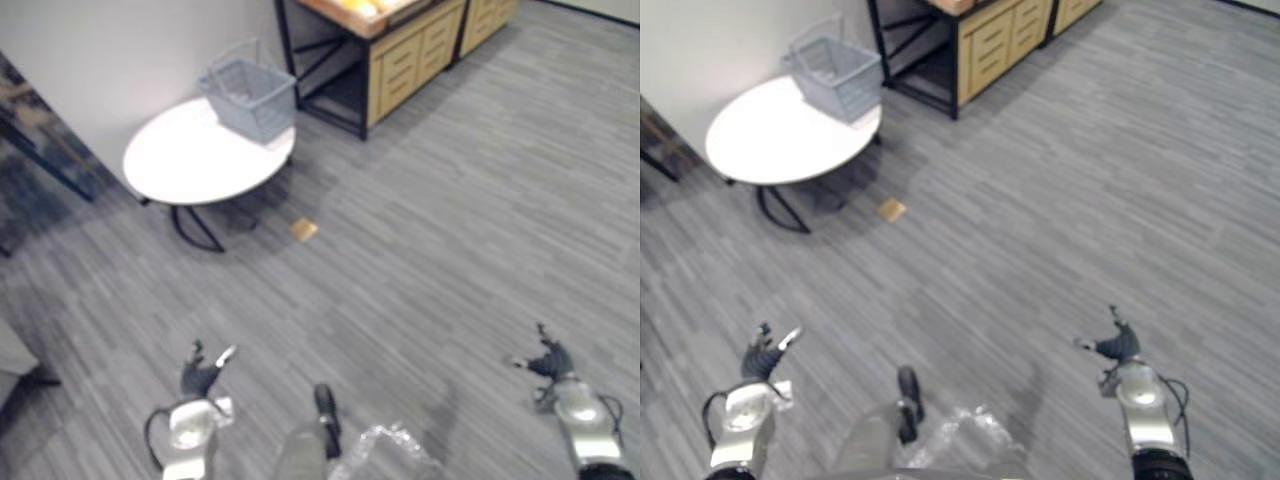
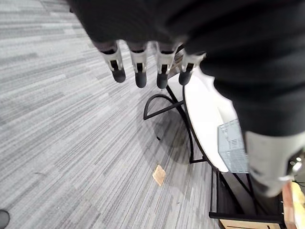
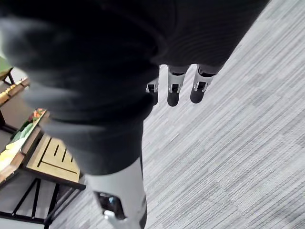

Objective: Pick vegetable in the basket

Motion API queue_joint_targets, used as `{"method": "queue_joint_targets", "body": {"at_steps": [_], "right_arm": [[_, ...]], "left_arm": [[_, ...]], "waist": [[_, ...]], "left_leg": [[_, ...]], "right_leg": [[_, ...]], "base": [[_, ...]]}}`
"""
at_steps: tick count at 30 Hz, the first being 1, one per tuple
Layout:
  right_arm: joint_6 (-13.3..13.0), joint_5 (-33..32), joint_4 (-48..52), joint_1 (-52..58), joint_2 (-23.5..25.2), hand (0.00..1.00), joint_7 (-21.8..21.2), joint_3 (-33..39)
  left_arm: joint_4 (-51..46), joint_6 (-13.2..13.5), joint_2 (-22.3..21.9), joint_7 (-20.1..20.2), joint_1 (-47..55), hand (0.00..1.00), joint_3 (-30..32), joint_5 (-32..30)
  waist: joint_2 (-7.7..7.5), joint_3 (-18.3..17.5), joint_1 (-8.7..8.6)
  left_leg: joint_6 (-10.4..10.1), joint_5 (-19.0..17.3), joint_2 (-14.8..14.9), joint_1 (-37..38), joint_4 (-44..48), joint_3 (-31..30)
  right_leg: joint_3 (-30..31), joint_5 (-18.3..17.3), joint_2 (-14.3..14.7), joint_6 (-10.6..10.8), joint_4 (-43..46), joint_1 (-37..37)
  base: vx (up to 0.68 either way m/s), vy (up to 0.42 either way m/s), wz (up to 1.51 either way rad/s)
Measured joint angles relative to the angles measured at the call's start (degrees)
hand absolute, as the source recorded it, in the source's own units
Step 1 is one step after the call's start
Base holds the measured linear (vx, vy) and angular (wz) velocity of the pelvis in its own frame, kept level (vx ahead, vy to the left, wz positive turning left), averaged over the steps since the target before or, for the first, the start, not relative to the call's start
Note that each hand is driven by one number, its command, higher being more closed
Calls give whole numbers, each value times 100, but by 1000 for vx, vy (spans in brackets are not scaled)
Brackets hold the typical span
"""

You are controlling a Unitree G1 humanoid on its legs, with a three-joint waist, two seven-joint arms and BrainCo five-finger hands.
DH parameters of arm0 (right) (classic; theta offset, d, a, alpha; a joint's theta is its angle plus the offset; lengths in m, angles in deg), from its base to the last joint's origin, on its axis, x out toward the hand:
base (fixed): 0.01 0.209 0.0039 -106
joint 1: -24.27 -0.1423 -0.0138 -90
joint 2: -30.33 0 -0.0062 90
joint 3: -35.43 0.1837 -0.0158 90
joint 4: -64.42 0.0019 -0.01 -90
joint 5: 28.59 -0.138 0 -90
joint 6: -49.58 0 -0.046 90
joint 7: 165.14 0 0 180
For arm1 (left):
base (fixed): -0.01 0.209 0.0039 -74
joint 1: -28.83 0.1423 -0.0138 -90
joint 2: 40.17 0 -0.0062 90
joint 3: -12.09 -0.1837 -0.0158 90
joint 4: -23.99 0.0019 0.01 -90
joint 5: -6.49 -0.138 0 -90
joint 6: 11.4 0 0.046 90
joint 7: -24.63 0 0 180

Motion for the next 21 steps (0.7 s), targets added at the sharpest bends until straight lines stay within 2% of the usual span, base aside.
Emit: {"method": "queue_joint_targets", "body": {"at_steps": [1,2,3,4,5,6,7,8,10,11,13,14,15,16,17,18,19,20,21], "right_arm": [[-4,12,3,-48,100,0,-35,-24],[3,48,-9,-68,216,0,-45,-48],[3,64,-13,-70,286,0,-52,-76],[2,169,-12,-107,429,0,-56,-118],[1,214,-14,-72,532,0,-57,-183],[1,222,-15,-55,559,0,-56,-235],[1,224,-11,-16,572,0,-53,-338],[1,227,6,-11,600,0,-48,-358],[1,228,45,-38,595,0,-35,-342],[2,228,74,-40,591,0,-4,-310],[4,228,109,-37,580,0,41,-273],[6,228,174,-38,554,0,80,-235],[6,234,223,-41,536,0,87,-202],[6,301,300,-65,530,0,119,-99],[23,453,401,-91,486,0,166,-78],[35,509,484,-96,432,0,173,-68],[41,642,595,-120,358,0,176,-58],[63,749,776,-137,298,0,172,-49],[65,923,973,-176,220,0,171,-48]], "left_arm": [[0,-10,-19,10,19,0,10,-2],[-4,-28,-12,17,28,0,19,-4],[-4,-38,-3,17,37,0,37,-4],[-9,-50,3,17,57,0,42,-6],[-79,-51,15,14,70,0,13,-6],[-116,-52,20,13,81,0,-8,-7],[-202,-44,39,10,108,0,-58,-10],[-265,-37,84,-4,83,0,-138,-15],[-280,-36,140,-11,34,0,-158,-13],[-272,-38,151,-32,7,0,-157,-12],[-239,-37,150,-83,-17,0,-204,-12],[-100,-32,158,-109,-152,0,-244,-14],[-52,-31,164,-112,-223,0,-240,-15],[22,-28,186,-135,-326,0,-210,-22],[140,-31,199,-175,-343,0,-182,-45],[227,-35,160,-181,-342,0,-196,-48],[307,-40,87,-180,-329,0,-198,-50],[308,-32,53,-178,-222,0,-225,-63],[306,-28,-11,-177,-110,0,-218,-65]], "waist": [[-209,-30,23],[-404,-19,2],[-455,-19,-17],[-473,-8,-39],[-429,33,-40],[-414,41,-47],[-355,62,-61],[-282,59,-132],[-229,70,-224],[-223,75,-309],[-148,119,-378],[-51,119,-386],[-31,132,-398],[-56,133,-391],[-138,131,-375],[-31,169,-384],[128,195,-375],[258,207,-364],[420,195,-338]], "left_leg": [[250,-232,-160,1,290,82],[340,-550,-259,97,577,159],[358,-698,-293,204,661,165],[340,-994,-326,567,694,109],[331,-1223,-335,1060,565,19],[306,-1301,-342,1326,490,-42],[308,-1347,-374,1711,267,-128],[279,-1372,-376,2212,-130,-338],[257,-1363,-361,2538,-401,-564],[238,-1375,-338,2735,-527,-736],[139,-1440,-198,2982,-595,-999],[-28,-1544,-8,3060,-585,-1152],[-141,-1610,56,3091,-587,-1213],[-410,-1774,166,3190,-601,-1361],[-654,-1939,256,3360,-620,-1524],[-745,-2024,369,3457,-609,-1610],[-806,-2079,560,3517,-477,-1654],[-804,-2057,761,3472,-142,-1696],[-853,-1953,960,3357,349,-1826]], "right_leg": [[65,12,-193,17,497,-145],[114,144,-369,231,1297,-359],[139,321,-427,444,1825,-501],[280,1110,-447,839,2985,-866],[388,1454,-440,1010,4226,-1223],[374,1446,-440,996,4787,-1385],[286,1311,-436,730,5444,-1672],[-36,1006,-446,188,5867,-2133],[-312,784,-453,-132,5618,-2599],[-462,678,-449,-302,5070,-2907],[-657,663,-363,-340,3662,-3139],[-726,912,-249,-232,1853,-3140],[-706,1102,-222,-251,1187,-3132],[-558,1533,-214,-216,-34,-3082],[-374,1933,-245,17,-330,-3019],[-372,2208,-171,271,-153,-2970],[-412,2263,-46,334,236,-2990],[-461,2080,70,92,784,-3067],[-621,1689,158,-48,1176,-3026]], "base": [[642,228,-8],[653,223,3],[638,208,7],[590,193,5],[566,175,13],[508,128,19],[574,80,42],[572,59,49],[434,-14,67],[474,-114,89],[516,-222,90],[468,-295,85],[585,-401,109],[533,-399,95],[540,-419,92],[536,-427,72],[516,-415,60],[613,-490,54],[497,-412,41]]}}
